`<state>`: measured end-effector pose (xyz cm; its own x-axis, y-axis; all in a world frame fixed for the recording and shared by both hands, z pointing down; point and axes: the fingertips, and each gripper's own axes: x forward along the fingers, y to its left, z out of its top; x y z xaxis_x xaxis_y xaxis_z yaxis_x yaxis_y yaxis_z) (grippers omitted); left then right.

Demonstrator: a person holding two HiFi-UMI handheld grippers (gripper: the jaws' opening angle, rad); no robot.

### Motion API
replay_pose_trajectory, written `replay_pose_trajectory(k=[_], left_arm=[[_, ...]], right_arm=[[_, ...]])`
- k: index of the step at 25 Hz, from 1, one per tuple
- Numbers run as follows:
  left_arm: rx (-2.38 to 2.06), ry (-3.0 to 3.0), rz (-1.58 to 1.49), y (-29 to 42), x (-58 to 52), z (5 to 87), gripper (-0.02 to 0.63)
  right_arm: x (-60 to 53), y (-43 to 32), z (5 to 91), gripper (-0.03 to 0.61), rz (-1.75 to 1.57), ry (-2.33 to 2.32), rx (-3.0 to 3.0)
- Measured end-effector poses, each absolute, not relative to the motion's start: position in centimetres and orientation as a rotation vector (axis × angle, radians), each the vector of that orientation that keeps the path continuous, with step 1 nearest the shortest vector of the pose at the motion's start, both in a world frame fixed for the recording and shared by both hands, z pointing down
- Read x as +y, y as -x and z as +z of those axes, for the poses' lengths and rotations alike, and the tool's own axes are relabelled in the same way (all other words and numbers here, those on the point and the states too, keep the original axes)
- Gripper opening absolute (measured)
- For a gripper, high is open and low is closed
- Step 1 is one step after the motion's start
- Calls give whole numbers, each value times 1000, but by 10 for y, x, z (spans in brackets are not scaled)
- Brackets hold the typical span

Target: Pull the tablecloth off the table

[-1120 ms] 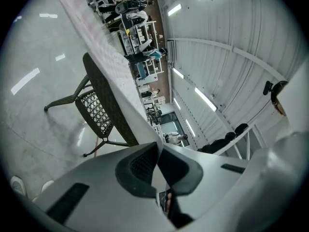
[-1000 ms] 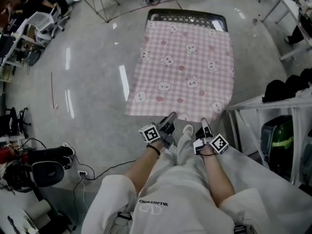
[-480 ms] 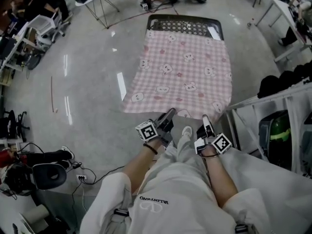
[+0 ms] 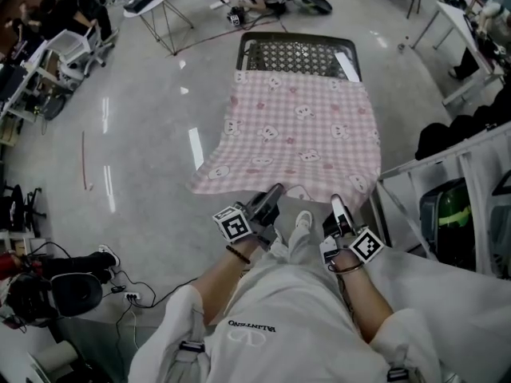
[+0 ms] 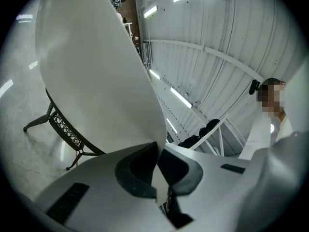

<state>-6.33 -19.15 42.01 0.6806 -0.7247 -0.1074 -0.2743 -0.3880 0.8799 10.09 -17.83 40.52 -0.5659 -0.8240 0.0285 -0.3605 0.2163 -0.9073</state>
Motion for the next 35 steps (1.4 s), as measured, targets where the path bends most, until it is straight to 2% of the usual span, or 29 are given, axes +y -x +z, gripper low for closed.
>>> replay_pose_trajectory(k=[22,35], left_arm=[[-733,-2306,-684,74,-156,243,2],[-675,-2377,-707,74,-155,213,2]], right_arm=[[-143,-88,234,11,-1012,876,2097],[-146,-88,214,12,-952,889,2111]])
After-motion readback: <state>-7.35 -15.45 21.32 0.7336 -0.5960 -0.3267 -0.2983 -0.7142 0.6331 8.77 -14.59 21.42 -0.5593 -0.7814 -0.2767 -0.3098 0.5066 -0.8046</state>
